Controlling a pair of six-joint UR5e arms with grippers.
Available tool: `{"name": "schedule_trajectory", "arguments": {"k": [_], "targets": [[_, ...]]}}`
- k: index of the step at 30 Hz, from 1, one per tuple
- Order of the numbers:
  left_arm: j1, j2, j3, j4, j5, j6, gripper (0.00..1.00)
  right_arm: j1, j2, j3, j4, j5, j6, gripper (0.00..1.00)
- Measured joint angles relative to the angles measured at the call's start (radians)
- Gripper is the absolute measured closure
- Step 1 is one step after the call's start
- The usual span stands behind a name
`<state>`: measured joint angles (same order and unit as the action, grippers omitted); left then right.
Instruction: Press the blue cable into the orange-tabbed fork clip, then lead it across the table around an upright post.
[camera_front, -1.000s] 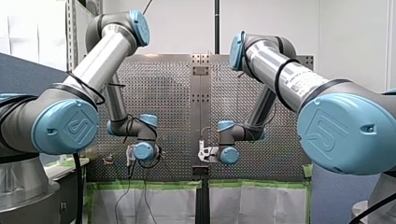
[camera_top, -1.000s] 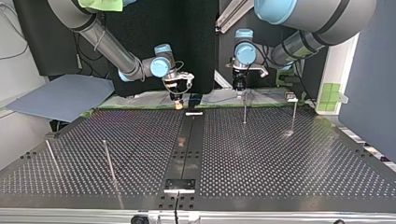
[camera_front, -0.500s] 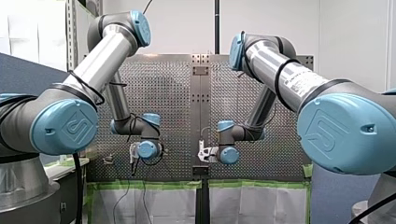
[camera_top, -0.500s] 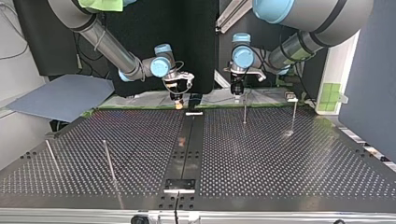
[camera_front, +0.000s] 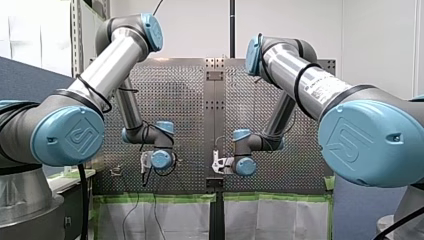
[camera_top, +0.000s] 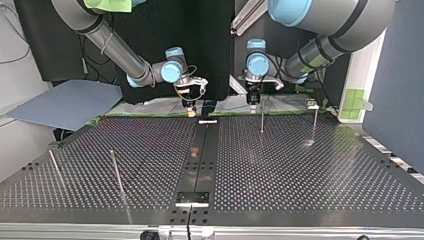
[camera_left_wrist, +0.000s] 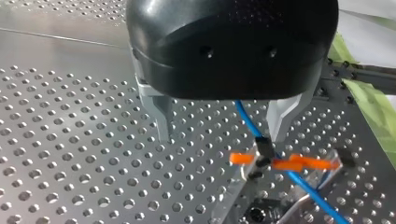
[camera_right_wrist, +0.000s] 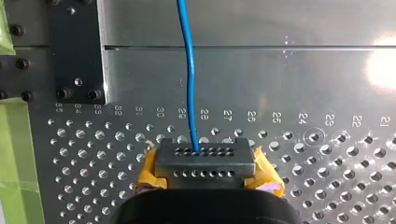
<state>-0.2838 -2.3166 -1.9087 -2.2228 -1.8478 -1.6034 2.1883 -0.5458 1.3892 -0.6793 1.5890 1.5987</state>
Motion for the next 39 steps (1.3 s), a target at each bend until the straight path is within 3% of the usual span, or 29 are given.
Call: {"name": "schedule_trajectory", "arguments": {"k": [22,24,25,27,28,30,31,32,39], "targets": [[-0.003,-0.005,0.022,-0.024,-0.012,0.009,0.00,-0.001,0.000,0.000,0.005,-0.001,0.000,1.00],[-0.004,-0.005,0.022,-0.025,-0.015,0.011,0.20,-0.002,0.000,0.000,0.005,-0.001,0.000,1.00],[-0.005,-0.005,0.022,-0.025,-0.015,0.012,0.20,-0.002,0.000,0.000,0.005,-0.001,0.000,1.00],[-0.006,-0.005,0.022,-0.025,-0.016,0.013,0.62,-0.002,0.000,0.000,0.006,-0.001,0.000,1.00],[-0.006,-0.005,0.022,-0.025,-0.016,0.014,0.62,-0.002,0.000,0.000,0.006,-0.001,0.000,1.00],[-0.006,-0.005,0.022,-0.025,-0.017,0.015,0.93,-0.002,0.000,0.000,0.006,-0.001,0.000,1.00],[-0.006,-0.005,0.022,-0.026,-0.017,0.015,0.93,-0.002,0.000,0.000,0.006,-0.001,0.000,1.00],[-0.006,-0.005,0.022,-0.028,-0.018,0.015,1.00,-0.002,0.000,0.000,0.006,-0.001,0.000,1.00],[-0.006,-0.005,0.022,-0.036,-0.043,0.017,1.00,-0.002,0.000,0.000,0.006,-0.001,0.000,1.00]]}}
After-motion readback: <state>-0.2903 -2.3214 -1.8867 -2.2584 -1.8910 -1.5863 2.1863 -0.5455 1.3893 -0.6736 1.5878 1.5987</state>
